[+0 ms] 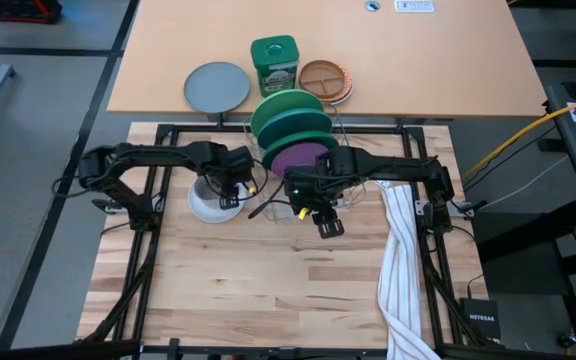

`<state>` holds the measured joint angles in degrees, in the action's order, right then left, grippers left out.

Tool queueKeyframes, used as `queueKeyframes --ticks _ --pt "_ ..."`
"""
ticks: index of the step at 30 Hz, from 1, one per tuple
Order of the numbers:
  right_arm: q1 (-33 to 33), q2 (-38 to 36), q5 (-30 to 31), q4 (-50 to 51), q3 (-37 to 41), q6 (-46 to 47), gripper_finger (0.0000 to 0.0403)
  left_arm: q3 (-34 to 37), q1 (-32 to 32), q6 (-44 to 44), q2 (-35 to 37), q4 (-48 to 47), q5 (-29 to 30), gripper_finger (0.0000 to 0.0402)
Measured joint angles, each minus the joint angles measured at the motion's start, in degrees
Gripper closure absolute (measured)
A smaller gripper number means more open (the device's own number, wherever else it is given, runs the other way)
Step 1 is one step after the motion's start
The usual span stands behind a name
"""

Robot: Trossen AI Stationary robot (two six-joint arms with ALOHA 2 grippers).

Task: Sort dishes
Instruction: Remove the gray mug from the white plate

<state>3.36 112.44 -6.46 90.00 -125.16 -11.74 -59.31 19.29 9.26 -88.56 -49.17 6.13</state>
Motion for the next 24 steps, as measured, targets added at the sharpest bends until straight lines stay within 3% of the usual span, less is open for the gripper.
queueKeyframes --ticks 4,11,24 --pt "0.0 0.0 0.0 0.0 0.0 -0.7 0.0228 0.0 0.0 0.2 -0.9 0.7 0.3 0.0256" --pt "0.0 0.0 0.0 0.0 0.0 -0.7 0.0228 0.0 0.0 0.9 -0.9 0.1 0.8 0.0356" --pt "0.0 0.0 0.0 0.0 0.0 -0.8 0.0228 0.0 -0.1 1.1 0.5 -5.5 0.3 0.036"
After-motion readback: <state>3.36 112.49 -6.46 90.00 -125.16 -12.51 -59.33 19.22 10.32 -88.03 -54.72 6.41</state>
